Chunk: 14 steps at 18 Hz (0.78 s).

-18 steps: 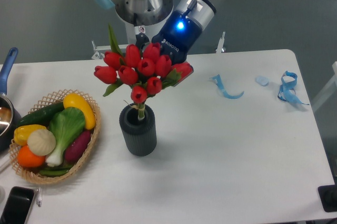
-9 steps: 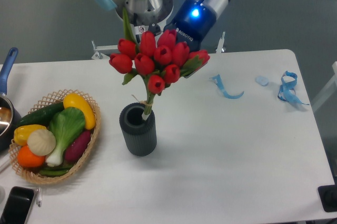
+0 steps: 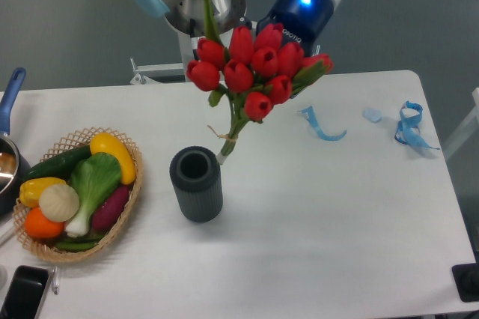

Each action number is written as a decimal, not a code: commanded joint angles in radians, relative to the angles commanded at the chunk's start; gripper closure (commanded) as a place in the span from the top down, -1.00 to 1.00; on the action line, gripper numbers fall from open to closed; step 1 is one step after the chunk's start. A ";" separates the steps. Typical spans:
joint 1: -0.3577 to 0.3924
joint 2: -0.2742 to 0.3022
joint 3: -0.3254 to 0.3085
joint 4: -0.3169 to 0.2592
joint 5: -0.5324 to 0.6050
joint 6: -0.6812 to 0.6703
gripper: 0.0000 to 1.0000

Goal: Pick up the flowers from the vase
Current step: 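Carry the tulip bunch away from the vase toward the blue ribbons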

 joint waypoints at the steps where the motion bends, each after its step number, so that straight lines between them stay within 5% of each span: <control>1: 0.006 -0.023 0.028 0.000 0.000 0.000 0.04; 7: 0.046 -0.167 0.192 0.002 0.009 0.008 0.04; 14: 0.089 -0.215 0.216 0.002 0.011 0.061 0.04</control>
